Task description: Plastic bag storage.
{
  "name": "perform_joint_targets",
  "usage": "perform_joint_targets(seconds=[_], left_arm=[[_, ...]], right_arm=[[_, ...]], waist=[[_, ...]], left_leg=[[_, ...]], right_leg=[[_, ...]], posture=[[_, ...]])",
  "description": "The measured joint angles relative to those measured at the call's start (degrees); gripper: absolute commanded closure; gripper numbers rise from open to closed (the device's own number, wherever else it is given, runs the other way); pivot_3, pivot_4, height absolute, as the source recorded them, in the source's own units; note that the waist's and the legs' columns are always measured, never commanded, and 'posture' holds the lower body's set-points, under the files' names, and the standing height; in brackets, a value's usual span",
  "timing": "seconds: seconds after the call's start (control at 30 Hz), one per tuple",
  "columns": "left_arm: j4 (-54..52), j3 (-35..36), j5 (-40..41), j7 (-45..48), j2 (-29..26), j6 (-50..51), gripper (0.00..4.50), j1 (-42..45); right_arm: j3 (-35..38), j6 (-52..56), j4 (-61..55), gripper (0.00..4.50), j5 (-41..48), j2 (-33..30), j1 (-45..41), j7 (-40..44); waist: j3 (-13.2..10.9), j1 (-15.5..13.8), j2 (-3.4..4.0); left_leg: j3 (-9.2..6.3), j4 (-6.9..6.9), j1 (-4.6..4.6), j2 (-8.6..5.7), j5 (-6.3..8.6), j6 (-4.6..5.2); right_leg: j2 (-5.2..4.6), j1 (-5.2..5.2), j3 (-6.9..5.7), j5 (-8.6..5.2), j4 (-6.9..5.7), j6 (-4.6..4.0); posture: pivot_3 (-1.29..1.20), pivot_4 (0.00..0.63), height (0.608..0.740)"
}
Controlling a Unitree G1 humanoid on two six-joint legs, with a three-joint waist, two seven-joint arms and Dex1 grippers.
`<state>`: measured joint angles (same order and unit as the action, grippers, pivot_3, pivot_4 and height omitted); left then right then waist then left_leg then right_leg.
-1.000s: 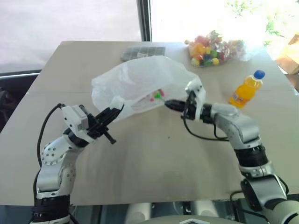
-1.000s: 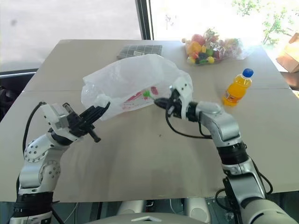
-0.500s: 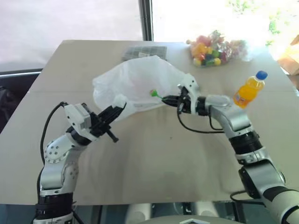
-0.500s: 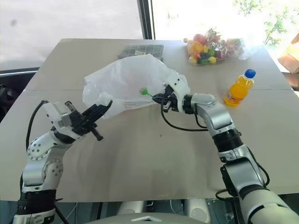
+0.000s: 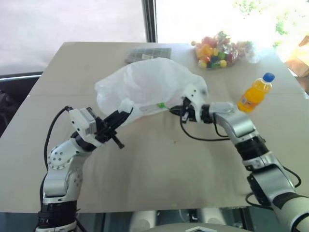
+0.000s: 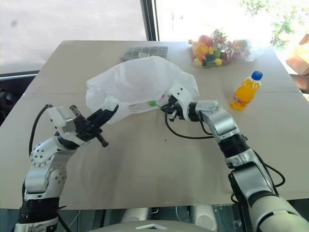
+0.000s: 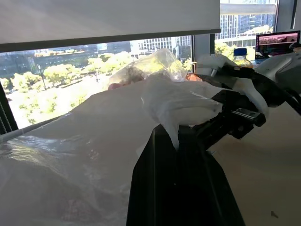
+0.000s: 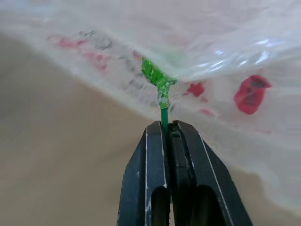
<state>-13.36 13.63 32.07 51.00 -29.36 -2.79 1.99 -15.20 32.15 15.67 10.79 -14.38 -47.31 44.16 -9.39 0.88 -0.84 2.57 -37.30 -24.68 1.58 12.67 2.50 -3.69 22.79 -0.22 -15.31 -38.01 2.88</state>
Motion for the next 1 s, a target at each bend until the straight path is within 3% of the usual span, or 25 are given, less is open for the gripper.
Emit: perform_joint_targets(seconds=[0.2, 0.3, 0.5, 0.73, 0.83, 0.87, 1.0], left_arm=[[-1.16, -0.06, 0.0, -0.2, 0.02, 0.01, 4.5, -0.63], [-1.34, -0.13, -0.03, -0.33, 0.18, 0.0, 4.5, -0.65], [-1.34, -0.26, -0.19, -1.01, 0.48, 0.01, 4.5, -0.25], [-1.21, -0.6, -0.26, -1.22, 0.73, 0.15, 4.5, 0.6], [-0.87, -0.72, -0.29, -1.16, 0.89, 0.15, 4.5, 1.91], [-0.48, -0.74, -0.29, -1.1, 0.91, 0.16, 4.5, 2.34], [0.75, -0.75, -0.29, -0.24, 0.91, 0.16, 4.5, 2.42]], right_arm=[[3.82, -2.61, 8.49, 4.45, -1.5, 6.0, -4.63, -7.26], [7.08, -3.94, 10.02, 3.56, -0.68, 9.28, -7.19, -10.45], [7.1, -4.47, 9.0, 0.78, -1.31, 9.33, -6.5, -10.72], [4.64, 0.77, -6.78, 0.78, 1.35, -2.37, 5.06, 0.9], [5.34, 4.95, -17.76, 0.78, 7.68, -8.36, 9.44, 7.73], [7.48, 7.55, -23.58, 0.78, 12.19, -10.87, 11.33, 10.55], [15.03, 7.6, -28.33, 0.78, 17.1, -12.34, 11.73, 9.28]], waist=[[-0.01, 0.06, 0.02], [-0.02, 0.11, 0.03], [-0.01, -0.17, 0.02], [-0.02, -0.09, 0.03], [-0.03, 0.03, 0.06], [-0.03, -0.03, 0.05], [-0.03, -0.05, 0.04]], left_leg=[[-0.01, 0.0, -0.01, 0.0, 0.0, 0.0], [-0.01, 0.03, -0.01, 0.01, 0.0, -0.01], [-0.03, 0.06, -0.05, -0.07, 0.0, 0.0], [-0.05, 0.06, -0.04, -0.07, 0.01, 0.02], [-0.05, 0.05, -0.02, 0.0, 0.01, 0.02], [-0.06, 0.05, -0.02, 0.01, 0.01, 0.02], [-0.04, 0.0, 0.0, 0.01, 0.01, 0.02]], right_leg=[[0.0, 0.01, -0.02, 0.0, -0.03, -0.01], [0.01, 0.03, -0.02, 0.0, -0.04, -0.01], [-0.1, 0.02, -0.05, 0.0, 0.01, -0.01], [-0.11, 0.01, -0.07, 0.01, 0.0, 0.01], [-0.03, 0.01, -0.06, 0.01, -0.01, 0.0], [-0.02, 0.0, -0.06, 0.01, 0.0, 0.0], [-0.02, -0.02, -0.03, 0.01, 0.01, 0.01]], posture=[[0.0, 0.15, 0.74], [0.0, 0.15, 0.74], [0.0, 0.15, 0.74], [0.0, 0.15, 0.74], [0.0, 0.15, 0.74], [0.0, 0.15, 0.74], [0.0, 0.15, 0.74]])
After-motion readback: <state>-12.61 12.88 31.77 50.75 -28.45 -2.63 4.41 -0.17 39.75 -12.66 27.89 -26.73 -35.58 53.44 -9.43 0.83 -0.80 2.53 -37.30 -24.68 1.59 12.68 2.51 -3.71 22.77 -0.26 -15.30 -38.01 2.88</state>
